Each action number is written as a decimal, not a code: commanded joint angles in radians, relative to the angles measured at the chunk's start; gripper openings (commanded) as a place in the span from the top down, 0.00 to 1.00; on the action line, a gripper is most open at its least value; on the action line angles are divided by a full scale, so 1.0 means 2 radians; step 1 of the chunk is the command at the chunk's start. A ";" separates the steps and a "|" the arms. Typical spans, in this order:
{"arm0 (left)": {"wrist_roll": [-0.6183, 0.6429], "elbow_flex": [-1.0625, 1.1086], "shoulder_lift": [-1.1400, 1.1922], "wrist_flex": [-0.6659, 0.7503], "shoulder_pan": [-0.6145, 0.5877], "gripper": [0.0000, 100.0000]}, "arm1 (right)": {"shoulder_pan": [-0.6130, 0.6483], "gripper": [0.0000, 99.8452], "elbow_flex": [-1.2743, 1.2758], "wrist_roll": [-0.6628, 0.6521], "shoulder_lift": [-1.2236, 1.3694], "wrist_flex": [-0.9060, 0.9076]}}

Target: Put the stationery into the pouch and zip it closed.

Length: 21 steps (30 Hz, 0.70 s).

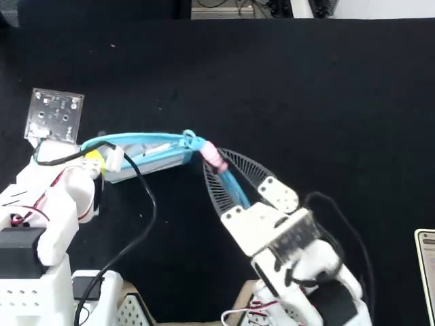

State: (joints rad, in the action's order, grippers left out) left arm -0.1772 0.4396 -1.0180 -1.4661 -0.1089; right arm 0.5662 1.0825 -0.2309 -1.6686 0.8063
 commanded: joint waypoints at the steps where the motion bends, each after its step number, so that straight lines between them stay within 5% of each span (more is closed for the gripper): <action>1: 0.012 -0.025 0.004 0.002 0.000 0.97 | 0.005 0.99 -0.062 -0.007 0.106 -0.002; 10: 0.012 -0.063 -0.012 0.002 -0.004 0.79 | 0.005 0.99 -0.197 -0.007 0.293 -0.003; 21: 0.012 -0.076 -0.153 0.048 -0.004 0.78 | 0.004 0.99 -0.214 -0.007 0.339 -0.002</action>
State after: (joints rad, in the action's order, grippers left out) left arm -0.1634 0.2862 -1.2359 -1.4308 -0.1120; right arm 0.5677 0.7035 -0.2355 -1.0027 0.8063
